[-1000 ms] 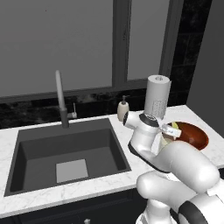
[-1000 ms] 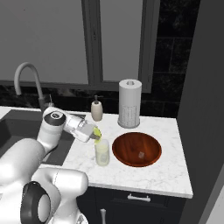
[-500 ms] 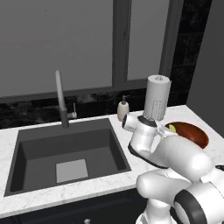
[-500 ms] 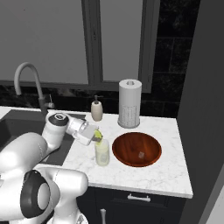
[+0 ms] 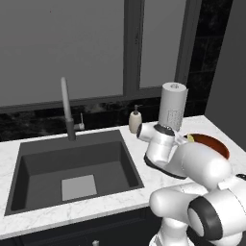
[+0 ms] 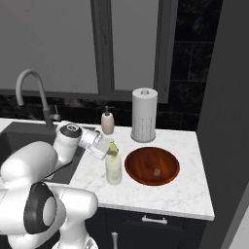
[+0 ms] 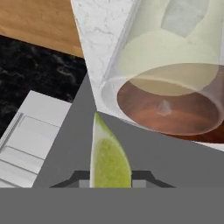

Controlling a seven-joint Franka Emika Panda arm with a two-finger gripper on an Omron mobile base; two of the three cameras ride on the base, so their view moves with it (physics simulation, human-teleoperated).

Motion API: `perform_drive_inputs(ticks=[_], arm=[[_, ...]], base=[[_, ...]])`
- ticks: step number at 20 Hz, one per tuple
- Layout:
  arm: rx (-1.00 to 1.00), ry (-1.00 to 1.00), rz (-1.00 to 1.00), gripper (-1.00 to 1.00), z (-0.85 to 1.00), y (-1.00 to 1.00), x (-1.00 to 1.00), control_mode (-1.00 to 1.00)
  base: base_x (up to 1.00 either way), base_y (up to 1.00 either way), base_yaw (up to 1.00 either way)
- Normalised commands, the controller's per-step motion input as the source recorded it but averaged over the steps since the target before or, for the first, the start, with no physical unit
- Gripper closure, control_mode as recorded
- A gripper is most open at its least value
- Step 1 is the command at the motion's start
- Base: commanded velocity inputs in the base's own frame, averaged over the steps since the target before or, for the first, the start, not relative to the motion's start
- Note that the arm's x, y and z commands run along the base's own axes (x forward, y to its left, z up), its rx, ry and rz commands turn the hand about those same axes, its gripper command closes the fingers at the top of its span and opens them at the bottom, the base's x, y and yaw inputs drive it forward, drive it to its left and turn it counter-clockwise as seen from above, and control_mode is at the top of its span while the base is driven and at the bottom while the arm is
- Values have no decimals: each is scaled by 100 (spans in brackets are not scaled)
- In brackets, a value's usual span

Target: Grab a lemon wedge from the fridge and one ice cube from the ice bowl, and put them in the glass of lemonade.

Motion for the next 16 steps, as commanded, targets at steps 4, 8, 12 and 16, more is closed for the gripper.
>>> perform_drive_inputs(ticks=[4, 8, 12, 16], arm=[[0, -6, 0, 100, -10, -3, 22, -100], [0, -7, 0, 100, -13, 0, 14, -100], [0, -5, -1, 100, -18, 0, 14, -100], [0, -1, -1, 100, -18, 0, 11, -100]], base=[[0, 0, 0], [0, 0, 0], [0, 0, 0], [0, 0, 0]])
